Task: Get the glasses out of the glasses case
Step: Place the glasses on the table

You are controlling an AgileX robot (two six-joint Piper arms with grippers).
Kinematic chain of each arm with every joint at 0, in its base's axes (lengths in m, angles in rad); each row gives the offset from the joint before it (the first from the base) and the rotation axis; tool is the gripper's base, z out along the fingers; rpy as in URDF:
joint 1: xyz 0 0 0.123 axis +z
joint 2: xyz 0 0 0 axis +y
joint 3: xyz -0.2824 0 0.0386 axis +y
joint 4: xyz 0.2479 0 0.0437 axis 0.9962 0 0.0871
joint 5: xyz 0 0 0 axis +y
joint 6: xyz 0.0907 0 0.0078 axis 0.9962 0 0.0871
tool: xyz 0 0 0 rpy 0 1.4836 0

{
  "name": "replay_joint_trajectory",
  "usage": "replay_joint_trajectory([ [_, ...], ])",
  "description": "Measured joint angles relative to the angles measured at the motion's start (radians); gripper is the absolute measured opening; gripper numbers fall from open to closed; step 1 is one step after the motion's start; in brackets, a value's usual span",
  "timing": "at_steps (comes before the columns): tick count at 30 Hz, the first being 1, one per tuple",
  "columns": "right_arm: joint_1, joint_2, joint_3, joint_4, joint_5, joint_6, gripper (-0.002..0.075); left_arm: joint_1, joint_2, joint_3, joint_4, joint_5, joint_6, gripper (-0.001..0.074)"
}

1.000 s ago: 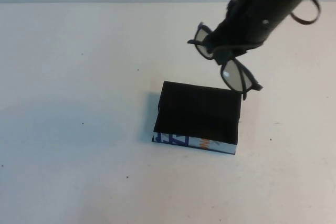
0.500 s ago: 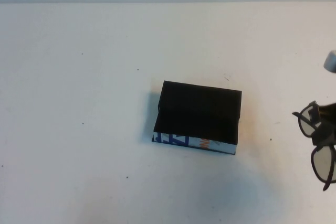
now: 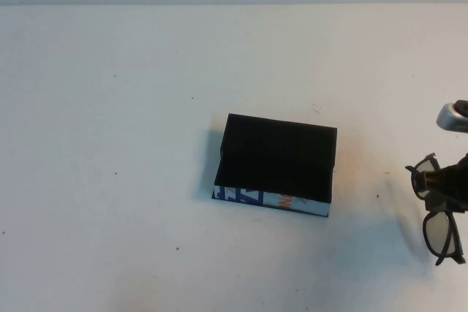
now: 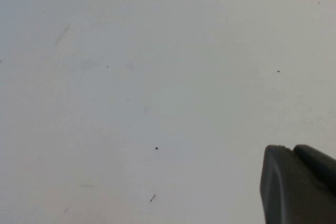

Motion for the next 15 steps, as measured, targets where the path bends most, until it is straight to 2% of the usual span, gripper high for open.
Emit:
replay_joint_trajectory([
  [6,0.0,0.06,-0.018,0.002,-0.045,-0.004,0.0066,0.0,0.0,0.0,0.0,0.0,0.0,-0.0005],
  [12,0.0,0.064,-0.038,0.005,-0.069,-0.006,0.021,0.0,0.0,0.0,0.0,0.0,0.0,-0.0005],
  [15,0.0,0.068,-0.06,0.006,-0.053,-0.006,0.0236,0.0,0.0,0.0,0.0,0.0,0.0,-0.0005],
])
